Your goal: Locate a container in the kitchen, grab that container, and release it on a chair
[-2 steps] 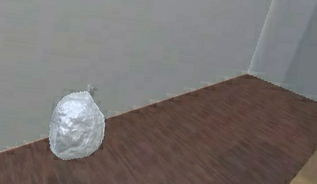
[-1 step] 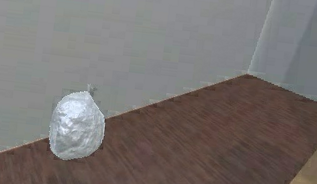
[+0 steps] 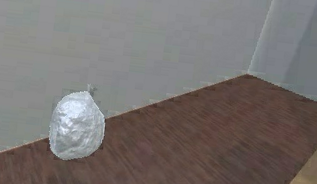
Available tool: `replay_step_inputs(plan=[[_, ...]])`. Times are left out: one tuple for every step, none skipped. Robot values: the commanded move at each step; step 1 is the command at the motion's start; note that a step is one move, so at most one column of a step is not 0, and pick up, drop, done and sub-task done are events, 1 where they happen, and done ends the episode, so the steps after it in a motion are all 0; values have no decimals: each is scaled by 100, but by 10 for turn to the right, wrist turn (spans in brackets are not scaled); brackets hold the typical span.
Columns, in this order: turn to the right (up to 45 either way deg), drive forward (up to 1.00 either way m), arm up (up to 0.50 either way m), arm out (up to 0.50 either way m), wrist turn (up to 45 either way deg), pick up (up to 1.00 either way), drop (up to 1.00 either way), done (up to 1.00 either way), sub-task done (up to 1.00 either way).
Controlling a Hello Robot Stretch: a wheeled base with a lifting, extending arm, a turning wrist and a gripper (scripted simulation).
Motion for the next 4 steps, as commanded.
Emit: replay_step_inputs(plan=[[0, 0, -30, 0, 0, 0, 0, 0, 0], [0, 0, -32, 0, 0, 0, 0, 0, 0], [0, 0, 0, 0, 0, 0, 100, 0, 0], [0, 0, 10, 0, 0, 0, 0, 0, 0]])
